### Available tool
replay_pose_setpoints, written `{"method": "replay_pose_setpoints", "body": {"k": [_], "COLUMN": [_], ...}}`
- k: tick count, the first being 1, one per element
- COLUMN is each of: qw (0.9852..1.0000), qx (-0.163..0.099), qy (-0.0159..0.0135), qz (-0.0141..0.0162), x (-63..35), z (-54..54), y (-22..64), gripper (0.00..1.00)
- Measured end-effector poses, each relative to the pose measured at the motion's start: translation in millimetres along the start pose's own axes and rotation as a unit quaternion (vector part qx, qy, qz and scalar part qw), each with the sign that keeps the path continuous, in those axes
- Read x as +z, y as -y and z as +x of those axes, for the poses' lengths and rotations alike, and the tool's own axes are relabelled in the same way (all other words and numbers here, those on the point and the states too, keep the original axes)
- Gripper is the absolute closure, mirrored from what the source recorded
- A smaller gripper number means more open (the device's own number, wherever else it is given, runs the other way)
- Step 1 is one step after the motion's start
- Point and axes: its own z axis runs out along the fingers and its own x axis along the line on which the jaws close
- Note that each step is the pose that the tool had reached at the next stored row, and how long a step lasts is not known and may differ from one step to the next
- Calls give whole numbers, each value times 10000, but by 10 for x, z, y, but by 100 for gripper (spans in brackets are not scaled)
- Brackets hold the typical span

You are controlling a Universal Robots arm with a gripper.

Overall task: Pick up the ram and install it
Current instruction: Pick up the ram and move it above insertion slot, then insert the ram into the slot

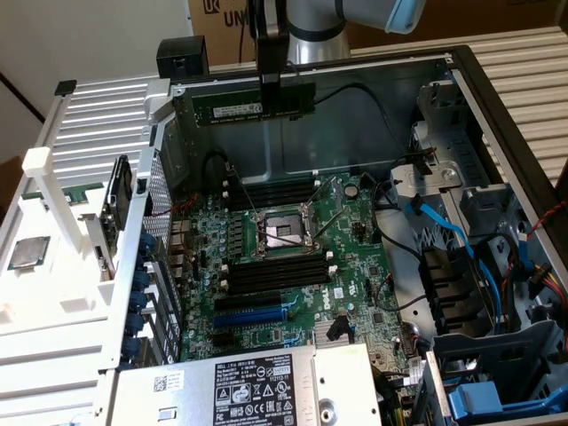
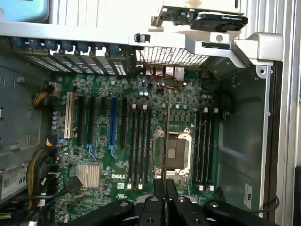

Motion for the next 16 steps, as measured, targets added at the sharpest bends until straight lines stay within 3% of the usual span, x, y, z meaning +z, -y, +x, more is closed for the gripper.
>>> {"method": "replay_pose_setpoints", "body": {"k": [5,13,14,16], "qw": [10000,9999,9999,9999], "qx": [8,5,4,3], "qy": [4,9,13,13], "qz": [17,102,125,132], "x": [84,202,272,307], "z": [31,56,72,86], "y": [6,8,9,9], "gripper": [87,87,87,87]}}
